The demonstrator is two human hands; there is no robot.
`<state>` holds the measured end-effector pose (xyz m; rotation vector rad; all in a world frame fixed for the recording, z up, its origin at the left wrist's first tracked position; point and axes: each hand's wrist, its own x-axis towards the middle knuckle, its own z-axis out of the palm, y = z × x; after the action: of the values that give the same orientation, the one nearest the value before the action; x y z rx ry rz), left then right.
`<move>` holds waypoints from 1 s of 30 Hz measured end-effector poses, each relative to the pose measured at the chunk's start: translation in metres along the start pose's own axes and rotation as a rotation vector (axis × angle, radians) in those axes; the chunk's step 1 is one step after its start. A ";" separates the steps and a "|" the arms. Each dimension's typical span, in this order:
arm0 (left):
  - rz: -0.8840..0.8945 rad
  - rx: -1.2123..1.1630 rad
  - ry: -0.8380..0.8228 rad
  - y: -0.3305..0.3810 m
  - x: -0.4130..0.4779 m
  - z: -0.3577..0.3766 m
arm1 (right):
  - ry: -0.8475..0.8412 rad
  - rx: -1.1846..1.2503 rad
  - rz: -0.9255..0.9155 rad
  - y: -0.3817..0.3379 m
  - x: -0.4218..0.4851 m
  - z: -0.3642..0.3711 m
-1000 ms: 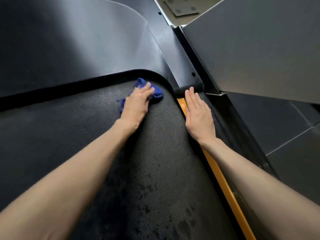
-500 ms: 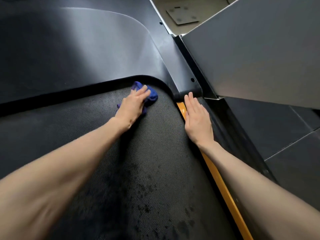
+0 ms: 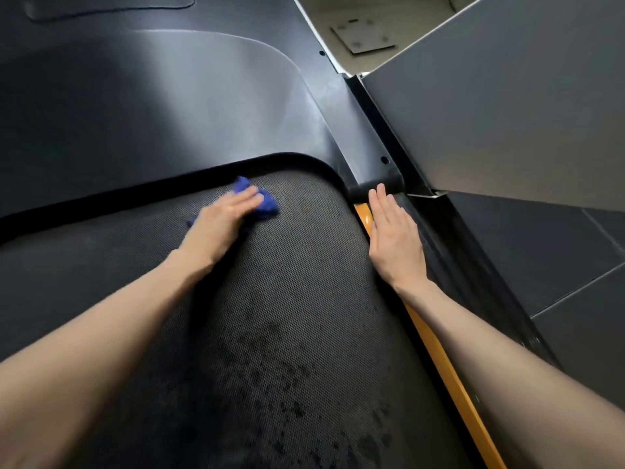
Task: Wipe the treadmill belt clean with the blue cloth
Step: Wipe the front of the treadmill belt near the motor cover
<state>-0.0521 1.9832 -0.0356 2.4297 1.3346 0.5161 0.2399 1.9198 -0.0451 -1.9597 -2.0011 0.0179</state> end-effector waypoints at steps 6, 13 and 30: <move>-0.078 0.020 0.067 0.051 -0.018 0.023 | -0.009 -0.021 0.014 -0.002 0.000 0.002; 0.315 0.019 -0.207 0.040 -0.027 0.025 | -0.011 -0.016 0.000 -0.002 -0.001 0.001; 0.135 -0.062 0.056 0.049 -0.004 0.031 | -0.068 -0.014 0.003 -0.004 0.000 -0.001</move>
<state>-0.0042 1.9516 -0.0423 2.4822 1.1630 0.6552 0.2366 1.9196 -0.0428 -1.9960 -2.0463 0.0719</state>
